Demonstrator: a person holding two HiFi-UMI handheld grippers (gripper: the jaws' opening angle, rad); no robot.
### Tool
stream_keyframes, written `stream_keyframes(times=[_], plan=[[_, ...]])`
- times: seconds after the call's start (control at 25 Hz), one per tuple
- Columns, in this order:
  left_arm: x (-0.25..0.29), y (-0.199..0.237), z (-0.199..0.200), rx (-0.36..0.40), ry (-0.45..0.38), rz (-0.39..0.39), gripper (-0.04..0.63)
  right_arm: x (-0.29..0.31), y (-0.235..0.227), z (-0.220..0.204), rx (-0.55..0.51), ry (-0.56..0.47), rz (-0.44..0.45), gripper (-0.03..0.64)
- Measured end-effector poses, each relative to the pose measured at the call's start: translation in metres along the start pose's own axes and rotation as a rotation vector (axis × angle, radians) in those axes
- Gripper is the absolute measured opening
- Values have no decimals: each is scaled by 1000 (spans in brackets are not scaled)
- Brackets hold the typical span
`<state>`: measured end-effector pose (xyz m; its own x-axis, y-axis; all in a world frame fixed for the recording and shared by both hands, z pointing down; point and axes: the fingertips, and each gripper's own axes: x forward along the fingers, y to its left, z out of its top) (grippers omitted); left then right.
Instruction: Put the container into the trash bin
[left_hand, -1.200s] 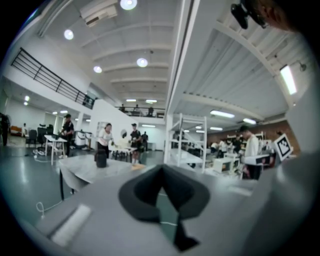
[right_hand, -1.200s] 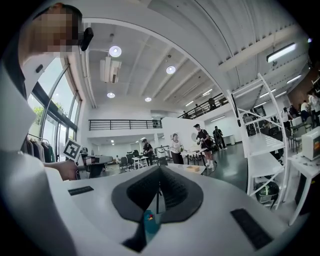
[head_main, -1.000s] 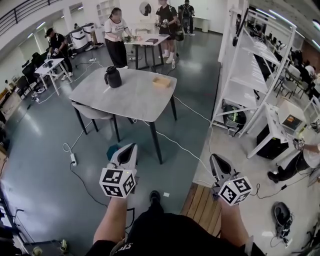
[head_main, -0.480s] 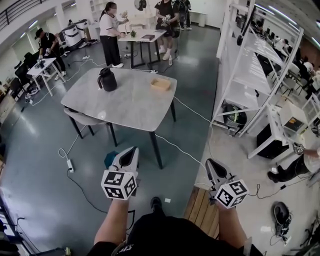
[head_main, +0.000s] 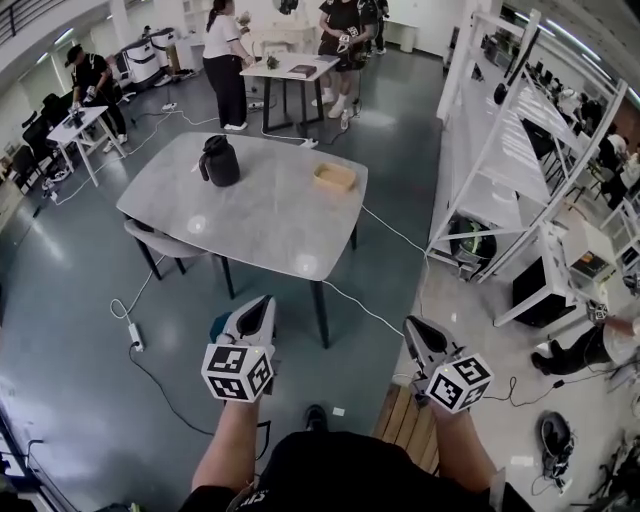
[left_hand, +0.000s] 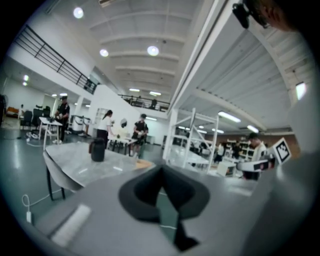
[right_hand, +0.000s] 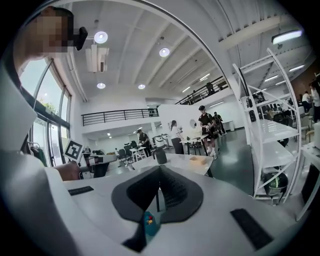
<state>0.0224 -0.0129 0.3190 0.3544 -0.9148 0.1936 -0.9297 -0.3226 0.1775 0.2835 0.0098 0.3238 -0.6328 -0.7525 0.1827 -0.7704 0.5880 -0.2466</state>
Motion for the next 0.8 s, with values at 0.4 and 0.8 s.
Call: stream_keyframes(times=[0.4,0.8], plan=[[5,39,14,-7,-45,5,8,47,27,15,-60,27,40,-6],[30,48,23,29,-47,8,8,81,7,18,-30,-1,65,-6]])
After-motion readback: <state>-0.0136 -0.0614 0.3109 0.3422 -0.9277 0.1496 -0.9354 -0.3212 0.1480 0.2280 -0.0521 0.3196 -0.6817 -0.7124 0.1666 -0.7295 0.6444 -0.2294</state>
